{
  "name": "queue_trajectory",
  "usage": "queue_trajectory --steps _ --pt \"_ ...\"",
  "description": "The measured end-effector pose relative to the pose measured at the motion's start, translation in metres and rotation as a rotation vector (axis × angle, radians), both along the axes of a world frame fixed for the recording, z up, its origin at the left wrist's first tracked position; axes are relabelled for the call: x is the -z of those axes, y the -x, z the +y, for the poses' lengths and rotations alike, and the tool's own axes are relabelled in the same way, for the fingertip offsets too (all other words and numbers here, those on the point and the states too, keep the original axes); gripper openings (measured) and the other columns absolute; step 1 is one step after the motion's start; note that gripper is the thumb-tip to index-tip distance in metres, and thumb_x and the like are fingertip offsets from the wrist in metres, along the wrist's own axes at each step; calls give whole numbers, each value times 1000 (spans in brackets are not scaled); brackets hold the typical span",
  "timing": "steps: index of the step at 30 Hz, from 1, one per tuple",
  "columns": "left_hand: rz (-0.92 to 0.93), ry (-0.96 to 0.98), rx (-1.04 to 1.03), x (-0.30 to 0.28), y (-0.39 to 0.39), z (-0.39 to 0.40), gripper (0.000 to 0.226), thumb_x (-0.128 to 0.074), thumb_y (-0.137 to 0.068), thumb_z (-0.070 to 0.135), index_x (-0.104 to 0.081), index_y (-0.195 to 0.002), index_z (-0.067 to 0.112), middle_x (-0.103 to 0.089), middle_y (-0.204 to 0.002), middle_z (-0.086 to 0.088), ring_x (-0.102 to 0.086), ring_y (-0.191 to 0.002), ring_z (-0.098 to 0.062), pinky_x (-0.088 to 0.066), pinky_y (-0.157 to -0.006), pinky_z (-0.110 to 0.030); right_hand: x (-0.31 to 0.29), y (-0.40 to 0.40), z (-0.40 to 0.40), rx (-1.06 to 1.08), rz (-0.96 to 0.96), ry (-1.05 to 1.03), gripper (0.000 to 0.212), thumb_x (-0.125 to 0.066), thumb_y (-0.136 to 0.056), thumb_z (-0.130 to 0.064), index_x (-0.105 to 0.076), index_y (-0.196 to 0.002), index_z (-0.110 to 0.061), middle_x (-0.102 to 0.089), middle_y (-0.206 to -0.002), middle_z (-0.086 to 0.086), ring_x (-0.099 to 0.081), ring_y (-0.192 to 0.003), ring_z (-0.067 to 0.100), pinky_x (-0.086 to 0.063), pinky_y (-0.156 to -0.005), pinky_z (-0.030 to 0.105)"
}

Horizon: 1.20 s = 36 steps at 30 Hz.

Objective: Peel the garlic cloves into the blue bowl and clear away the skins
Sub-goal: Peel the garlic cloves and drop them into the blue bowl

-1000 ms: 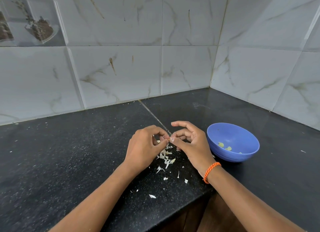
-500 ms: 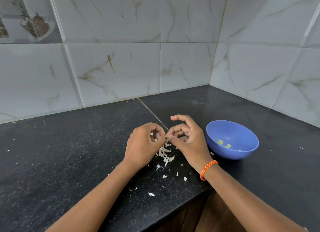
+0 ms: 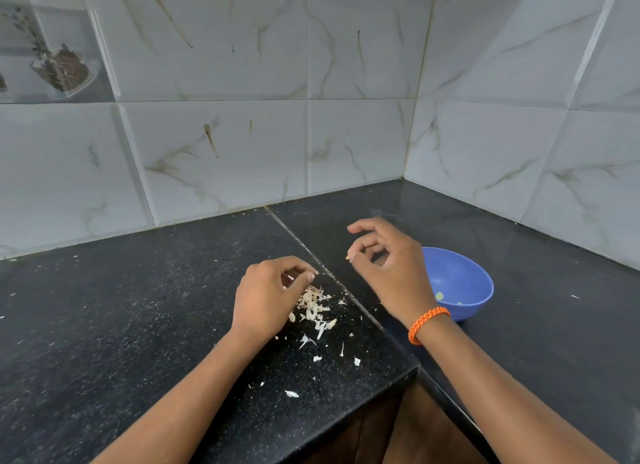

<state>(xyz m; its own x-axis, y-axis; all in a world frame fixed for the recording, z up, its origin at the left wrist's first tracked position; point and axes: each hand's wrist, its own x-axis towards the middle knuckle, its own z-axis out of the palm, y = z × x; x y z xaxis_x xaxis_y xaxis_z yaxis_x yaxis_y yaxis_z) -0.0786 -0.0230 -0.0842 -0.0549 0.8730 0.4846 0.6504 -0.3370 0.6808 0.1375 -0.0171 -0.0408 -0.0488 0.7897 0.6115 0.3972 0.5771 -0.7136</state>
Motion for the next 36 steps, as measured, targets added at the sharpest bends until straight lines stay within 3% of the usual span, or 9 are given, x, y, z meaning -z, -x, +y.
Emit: queue_trajectory --steps 4,8,10,14,19,23,30,32,36 --pt "23 28 -77 4 7 4 14 -73 -100 37 -78 -88 43 -74 -78 23 -69 -73 -2 -53 -64 -29 -16 -33 6 132 -12 45 21 -69 -91 -1 -78 -92 -20 -77 -79 -6 -70 -78 17 -57 -73 23" --pt "40 6 -96 6 13 7 15 -74 -99 35 -79 -87 43 -74 -78 20 -67 -75 -3 -50 -62 -28 -17 -68 8 291 -110 133 26 -65 -91 -3 -77 -85 -25 -76 -78 -7 -71 -78 17 -56 -62 24" --pt "69 -3 -124 7 14 8 12 -73 -99 40 -79 -89 46 -74 -87 19 -62 -86 -3 -49 -66 -30 -15 -81 5 348 -145 164 26 -67 -89 -2 -76 -84 -26 -74 -78 -9 -66 -72 11 -59 -60 33" --pt "71 7 -92 10 17 11 14 -74 -98 39 -77 -88 48 -75 -89 21 -60 -87 -6 -50 -67 -31 -9 -91 2 348 -210 210 27 -76 -83 0 -76 -81 -26 -72 -71 -11 -58 -59 2 -50 -60 24" --pt "60 -2 -60 9 17 10 17 -76 -98 34 -77 -89 48 -75 -91 22 -62 -96 -7 -55 -75 -34 -7 -82 2 364 -240 183 37 -58 -95 7 -80 -88 -22 -75 -83 -6 -68 -81 6 -56 -67 21" --pt "61 -6 -27 10 18 11 19 -79 -97 26 -80 -92 44 -75 -89 23 -64 -93 -8 -56 -75 -35 -10 -50 -9 386 -422 47 41 -49 -93 10 -79 -103 -16 -74 -98 2 -67 -98 23 -57 -81 45" --pt "57 -5 -13 9 17 12 20 -76 -99 26 -80 -90 44 -75 -88 20 -63 -92 -11 -58 -74 -39 24 9 -44 419 -773 -73 11 -65 -95 -11 -71 -98 -20 -61 -94 0 -62 -91 27 -48 -62 38" --pt "55 -1 -7 9 16 12 22 -75 -99 27 -78 -89 46 -75 -87 17 -63 -94 -11 -58 -75 -39 33 14 -48 453 -824 -126 15 -79 -82 -9 -70 -90 -17 -58 -85 0 -60 -80 25 -46 -51 36" --pt "58 10 -3 12 16 13 22 -75 -99 29 -77 -89 48 -76 -88 16 -64 -97 -10 -58 -80 -40 37 6 -41 507 -853 -203 19 -83 -79 -10 -67 -85 -17 -58 -81 1 -59 -81 26 -52 -56 38"
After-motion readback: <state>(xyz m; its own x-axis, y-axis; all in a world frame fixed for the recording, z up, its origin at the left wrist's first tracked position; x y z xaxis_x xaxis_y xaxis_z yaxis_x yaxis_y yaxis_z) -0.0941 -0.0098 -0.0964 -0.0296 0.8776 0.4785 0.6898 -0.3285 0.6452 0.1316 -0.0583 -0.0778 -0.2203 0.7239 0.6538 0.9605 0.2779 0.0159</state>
